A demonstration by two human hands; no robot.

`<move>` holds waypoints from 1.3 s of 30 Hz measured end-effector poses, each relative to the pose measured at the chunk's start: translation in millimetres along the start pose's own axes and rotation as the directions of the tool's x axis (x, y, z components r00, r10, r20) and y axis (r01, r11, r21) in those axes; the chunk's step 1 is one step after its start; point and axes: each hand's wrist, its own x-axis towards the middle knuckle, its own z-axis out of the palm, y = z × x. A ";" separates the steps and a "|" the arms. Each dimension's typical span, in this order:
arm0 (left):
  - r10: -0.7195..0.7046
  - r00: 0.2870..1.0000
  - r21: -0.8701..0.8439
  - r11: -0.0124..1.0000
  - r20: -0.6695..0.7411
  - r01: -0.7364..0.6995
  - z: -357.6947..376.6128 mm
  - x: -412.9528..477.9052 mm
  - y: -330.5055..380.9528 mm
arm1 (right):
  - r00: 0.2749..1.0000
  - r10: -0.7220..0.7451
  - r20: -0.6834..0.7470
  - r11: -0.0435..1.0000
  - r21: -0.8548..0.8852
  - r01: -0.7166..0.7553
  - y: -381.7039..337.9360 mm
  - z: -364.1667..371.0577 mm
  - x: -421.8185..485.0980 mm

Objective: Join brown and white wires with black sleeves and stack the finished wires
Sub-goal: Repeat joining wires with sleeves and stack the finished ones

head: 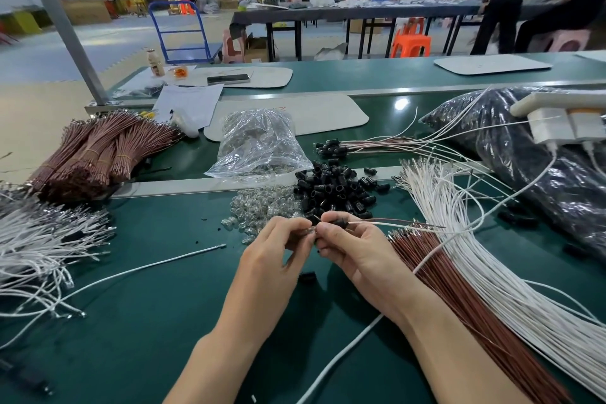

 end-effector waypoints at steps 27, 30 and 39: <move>0.010 1.000 0.045 0.999 0.001 -0.010 0.4 -0.5 -6.2 | 0.999 -0.040 -0.002 0.996 -0.082 0.040 3.1 -1.1 1.3; 0.019 1.000 0.041 0.999 0.001 -0.019 0.7 -0.1 -5.0 | 0.999 -0.038 0.002 0.995 -0.088 0.038 3.2 -1.9 1.2; 0.007 1.000 0.044 0.999 0.004 -0.007 2.2 -0.5 -3.7 | 0.999 -0.045 -0.023 0.991 -0.130 0.042 1.0 -1.7 0.3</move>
